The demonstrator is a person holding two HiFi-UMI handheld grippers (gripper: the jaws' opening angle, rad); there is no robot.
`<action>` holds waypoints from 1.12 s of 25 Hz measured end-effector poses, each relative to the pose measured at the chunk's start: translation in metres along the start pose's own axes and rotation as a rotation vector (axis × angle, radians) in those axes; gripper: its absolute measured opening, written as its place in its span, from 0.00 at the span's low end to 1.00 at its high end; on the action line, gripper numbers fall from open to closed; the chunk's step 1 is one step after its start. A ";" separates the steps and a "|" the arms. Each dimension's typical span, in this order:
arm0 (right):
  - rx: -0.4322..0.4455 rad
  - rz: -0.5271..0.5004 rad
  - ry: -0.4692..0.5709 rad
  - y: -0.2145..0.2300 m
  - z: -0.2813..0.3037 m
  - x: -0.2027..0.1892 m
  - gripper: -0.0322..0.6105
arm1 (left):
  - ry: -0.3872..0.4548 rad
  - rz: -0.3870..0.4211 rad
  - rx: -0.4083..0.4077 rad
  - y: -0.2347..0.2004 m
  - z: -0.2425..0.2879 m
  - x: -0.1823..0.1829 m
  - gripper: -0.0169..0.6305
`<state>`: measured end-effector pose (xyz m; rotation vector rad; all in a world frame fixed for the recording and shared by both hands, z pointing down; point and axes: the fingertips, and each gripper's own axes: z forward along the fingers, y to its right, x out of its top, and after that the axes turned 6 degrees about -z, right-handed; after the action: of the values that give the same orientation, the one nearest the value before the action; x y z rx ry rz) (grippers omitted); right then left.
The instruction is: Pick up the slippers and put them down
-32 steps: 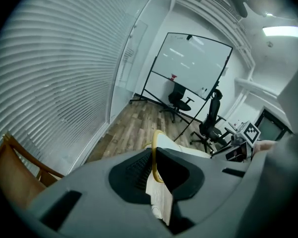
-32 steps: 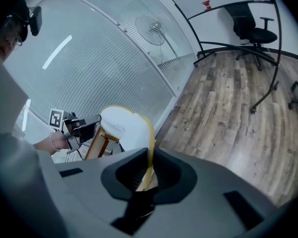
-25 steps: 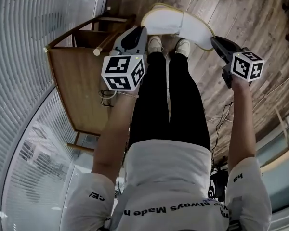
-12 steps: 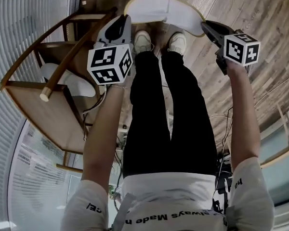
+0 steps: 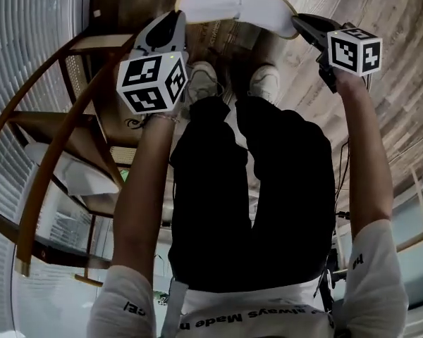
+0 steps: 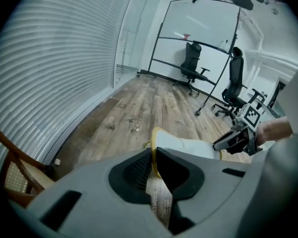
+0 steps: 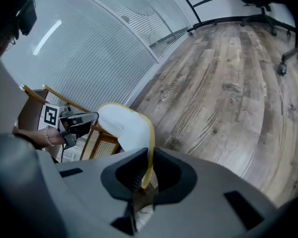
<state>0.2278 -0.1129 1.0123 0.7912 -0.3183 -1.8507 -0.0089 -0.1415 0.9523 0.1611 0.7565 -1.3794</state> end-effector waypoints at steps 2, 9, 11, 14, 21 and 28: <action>0.007 -0.005 -0.004 0.016 0.026 -0.005 0.11 | -0.002 0.012 0.002 -0.013 0.024 -0.013 0.08; 0.023 -0.012 -0.033 0.061 0.097 -0.028 0.11 | -0.020 0.023 -0.014 -0.050 0.094 -0.058 0.08; 0.034 -0.012 -0.043 0.071 0.113 -0.038 0.11 | -0.021 0.029 -0.026 -0.059 0.108 -0.071 0.08; 0.049 -0.005 -0.033 0.086 0.128 -0.044 0.11 | -0.012 0.050 -0.016 -0.077 0.127 -0.086 0.08; 0.036 -0.001 -0.020 0.103 0.145 -0.049 0.11 | -0.008 0.070 0.022 -0.102 0.155 -0.100 0.09; -0.093 -0.055 -0.034 0.095 0.104 -0.040 0.40 | -0.019 0.055 -0.016 -0.072 0.127 -0.076 0.42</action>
<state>0.2381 -0.1308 1.1579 0.7118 -0.2326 -1.9175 -0.0256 -0.1612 1.1152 0.1550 0.7417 -1.3211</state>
